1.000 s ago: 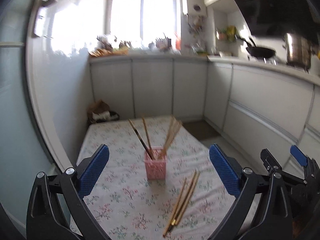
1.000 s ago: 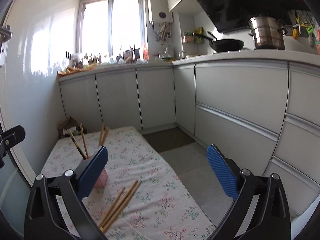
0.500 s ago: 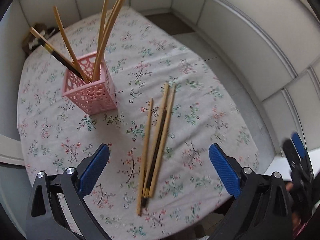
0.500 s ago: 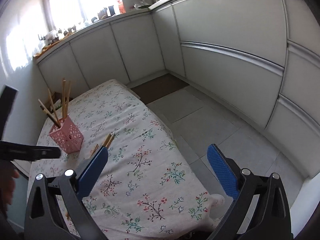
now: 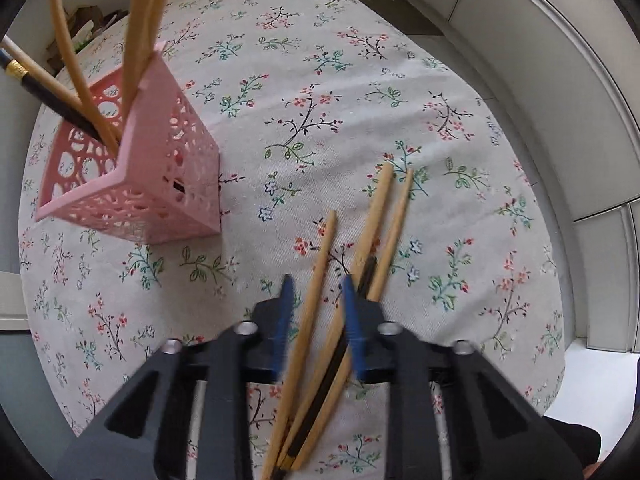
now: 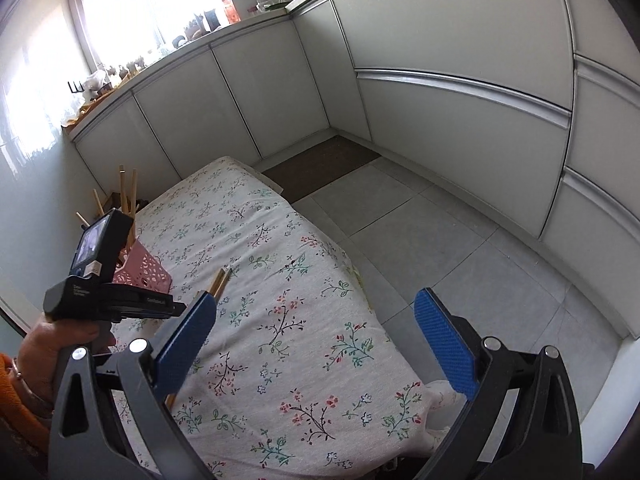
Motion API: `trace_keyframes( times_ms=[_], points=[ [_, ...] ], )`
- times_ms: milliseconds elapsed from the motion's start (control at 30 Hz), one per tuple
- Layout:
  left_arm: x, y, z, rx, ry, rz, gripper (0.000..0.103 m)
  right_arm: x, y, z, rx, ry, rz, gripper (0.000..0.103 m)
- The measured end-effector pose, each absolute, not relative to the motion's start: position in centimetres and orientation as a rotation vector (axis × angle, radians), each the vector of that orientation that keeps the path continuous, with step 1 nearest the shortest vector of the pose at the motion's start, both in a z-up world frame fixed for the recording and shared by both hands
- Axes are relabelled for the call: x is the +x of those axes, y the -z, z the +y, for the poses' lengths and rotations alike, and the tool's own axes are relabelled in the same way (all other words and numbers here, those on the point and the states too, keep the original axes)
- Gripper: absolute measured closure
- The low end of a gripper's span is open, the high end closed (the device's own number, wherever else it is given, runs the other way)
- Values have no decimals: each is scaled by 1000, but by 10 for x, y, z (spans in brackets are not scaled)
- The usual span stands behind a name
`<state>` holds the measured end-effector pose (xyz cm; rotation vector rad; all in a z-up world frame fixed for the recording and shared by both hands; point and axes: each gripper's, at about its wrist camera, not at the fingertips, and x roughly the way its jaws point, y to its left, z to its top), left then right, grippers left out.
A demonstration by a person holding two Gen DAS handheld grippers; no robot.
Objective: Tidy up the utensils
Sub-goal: 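Close the left gripper on a chopstick while the right gripper closes on another, then lift both chopsticks upright and carry them above the pink cup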
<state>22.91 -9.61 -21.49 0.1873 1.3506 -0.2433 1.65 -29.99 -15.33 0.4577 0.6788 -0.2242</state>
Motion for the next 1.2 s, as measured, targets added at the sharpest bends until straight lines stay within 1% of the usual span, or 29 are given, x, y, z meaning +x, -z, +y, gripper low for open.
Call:
trace_keyframes(
  times_ms=[267, 300, 367, 400, 433, 533, 633, 733, 800, 833, 900, 933, 1000, 1067, 1200],
  points=[
    [244, 240, -99, 181, 225, 1405, 83, 17, 153, -295, 427, 223, 680, 6],
    [244, 239, -99, 186, 230, 1384, 83, 18, 154, -295, 428, 226, 683, 6],
    [242, 238, -98, 199, 246, 1368, 88, 20, 155, -294, 423, 230, 689, 6],
    [238, 237, -97, 206, 253, 1359, 95, 21, 155, -292, 416, 231, 696, 6],
    [233, 235, -96, 211, 245, 1344, 96, 24, 157, -290, 408, 230, 713, 6],
    [218, 231, -80, 162, 241, 1276, 97, 39, 162, -284, 393, 223, 783, 6],
    [194, 213, -53, 91, 257, 1168, 98, 68, 167, -276, 398, 214, 852, 6],
    [163, 179, -22, 24, 287, 1051, 98, 115, 175, -264, 456, 162, 970, 6],
    [133, 151, -1, -15, 324, 958, 98, 145, 184, -253, 491, 127, 1052, 8],
    [120, 139, 7, -22, 330, 910, 98, 165, 192, -246, 500, 123, 1115, 11],
    [84, 108, 26, -50, 350, 800, 98, 187, 205, -237, 517, 116, 1186, 28],
    [65, 92, 37, -60, 357, 735, 98, 198, 214, -233, 541, 116, 1228, 33],
    [44, 73, 48, -71, 364, 649, 98, 212, 229, -228, 582, 126, 1286, 48],
    [26, 56, 56, -82, 360, 561, 98, 220, 238, -226, 623, 144, 1307, 54],
    [9, 31, 65, -102, 366, 453, 98, 229, 242, -222, 647, 149, 1293, 58]
  ],
)
